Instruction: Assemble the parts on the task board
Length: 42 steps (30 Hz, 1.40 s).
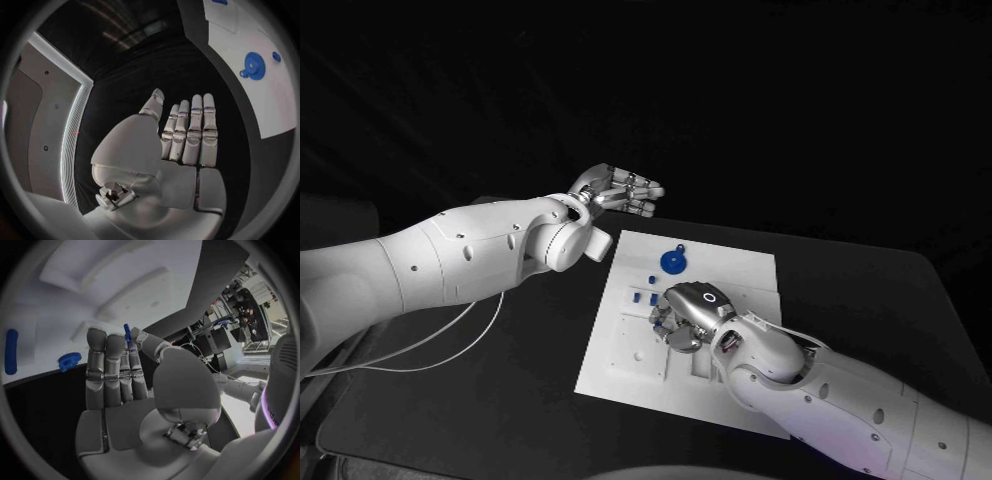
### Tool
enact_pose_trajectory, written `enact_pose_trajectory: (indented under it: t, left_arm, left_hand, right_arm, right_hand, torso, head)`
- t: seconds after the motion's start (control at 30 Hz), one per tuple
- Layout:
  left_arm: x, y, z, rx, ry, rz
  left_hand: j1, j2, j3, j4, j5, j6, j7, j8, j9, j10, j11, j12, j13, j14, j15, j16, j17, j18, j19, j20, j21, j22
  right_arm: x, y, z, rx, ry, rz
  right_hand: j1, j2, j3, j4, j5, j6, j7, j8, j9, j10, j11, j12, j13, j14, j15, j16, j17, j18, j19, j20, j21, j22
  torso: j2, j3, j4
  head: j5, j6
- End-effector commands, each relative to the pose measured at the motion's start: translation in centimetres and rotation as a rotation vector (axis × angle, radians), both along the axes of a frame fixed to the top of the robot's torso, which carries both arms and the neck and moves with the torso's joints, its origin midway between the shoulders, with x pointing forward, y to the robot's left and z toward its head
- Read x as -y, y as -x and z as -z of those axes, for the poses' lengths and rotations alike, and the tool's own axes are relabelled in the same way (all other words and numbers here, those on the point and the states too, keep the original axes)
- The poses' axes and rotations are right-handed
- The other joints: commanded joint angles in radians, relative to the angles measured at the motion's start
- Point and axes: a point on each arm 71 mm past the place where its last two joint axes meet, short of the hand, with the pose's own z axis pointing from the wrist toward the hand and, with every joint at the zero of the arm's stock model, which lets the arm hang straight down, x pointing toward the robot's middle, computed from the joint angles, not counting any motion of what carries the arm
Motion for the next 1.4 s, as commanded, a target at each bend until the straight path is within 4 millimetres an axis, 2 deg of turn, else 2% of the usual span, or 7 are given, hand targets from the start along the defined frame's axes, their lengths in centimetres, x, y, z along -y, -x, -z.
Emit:
enact_pose_trajectory:
  t: [0.03,0.17,0.4,0.57,1.4]
  left_arm:
    - [0.3,0.1,0.0,-0.006,0.012,0.019]
    - [0.3,0.1,0.0,-0.007,0.012,0.021]
    - [0.2,0.1,0.0,-0.007,0.012,0.021]
    - [0.2,0.1,0.0,-0.008,0.012,0.021]
    - [0.2,0.0,0.0,-0.008,0.012,0.023]
  left_hand:
    - [-0.009,0.001,-0.002,0.006,0.000,-0.008,0.002,0.000,0.000,-0.004,0.001,0.000,-0.001,-0.007,-0.002,-0.004,-0.001,0.008,0.005,-0.002,0.003,-0.002]
    - [-0.009,0.001,-0.002,0.006,0.000,-0.008,0.002,0.000,0.000,-0.004,0.001,0.000,-0.001,-0.007,-0.002,-0.004,-0.001,0.008,0.005,-0.002,0.003,-0.002]
    - [-0.009,0.003,-0.010,0.012,0.000,-0.008,0.002,0.000,0.000,-0.005,0.001,-0.001,-0.001,-0.007,-0.002,-0.004,-0.002,0.007,0.006,-0.002,0.004,-0.006]
    - [-0.009,0.003,-0.010,0.012,0.000,-0.008,0.002,0.000,0.000,-0.005,0.001,-0.001,-0.001,-0.007,-0.002,-0.004,-0.002,0.007,0.006,-0.002,0.004,-0.006]
    - [-0.005,0.005,-0.016,0.015,0.000,-0.009,0.002,0.000,0.000,-0.005,0.001,-0.001,-0.001,-0.007,-0.002,-0.004,-0.003,0.007,0.007,-0.002,0.004,-0.010]
  right_arm:
    - [-0.1,0.2,0.1,0.003,0.000,-0.014]
    - [-0.1,0.3,0.2,0.000,0.004,-0.013]
    - [0.0,0.5,0.4,-0.006,0.011,-0.014]
    - [0.2,0.5,0.5,-0.015,0.023,-0.012]
    - [0.7,0.6,1.2,-0.041,0.057,-0.008]
  right_hand:
    - [0.000,0.007,-0.001,-0.007,0.004,0.002,0.002,0.005,0.001,0.005,0.002,0.004,0.002,0.007,0.001,-0.003,0.001,0.031,0.037,-0.001,0.000,-0.001]
    - [-0.001,0.007,-0.001,-0.008,0.004,0.003,0.002,0.005,0.002,0.006,0.002,0.004,0.002,0.007,0.001,-0.004,0.001,0.031,0.037,0.000,-0.001,-0.002]
    - [-0.001,0.008,0.000,-0.011,0.004,0.003,0.001,0.005,0.004,0.006,0.002,0.004,0.002,0.008,0.001,-0.004,0.001,0.032,0.037,0.000,0.002,-0.001]
    - [-0.002,0.008,0.000,-0.012,0.005,0.003,0.001,0.005,0.004,0.006,0.002,0.004,0.002,0.008,0.001,-0.004,0.001,0.032,0.037,0.000,0.004,-0.001]
    - [-0.005,0.010,-0.002,-0.017,0.006,0.003,0.001,0.005,0.007,0.007,0.002,0.004,0.002,0.008,0.001,-0.003,0.002,0.031,0.037,0.000,0.012,0.001]
  torso:
    - [0.000,-0.0017,0.0009]
    - [-0.001,-0.0027,0.0041]
    - [0.000,-0.0037,0.0056]
    - [0.000,-0.0045,0.0070]
    - [0.000,-0.0070,0.0131]
  head:
    - [0.007,-0.008]
    - [0.006,-0.011]
    - [0.006,-0.014]
    - [0.012,-0.019]
    - [0.004,-0.020]
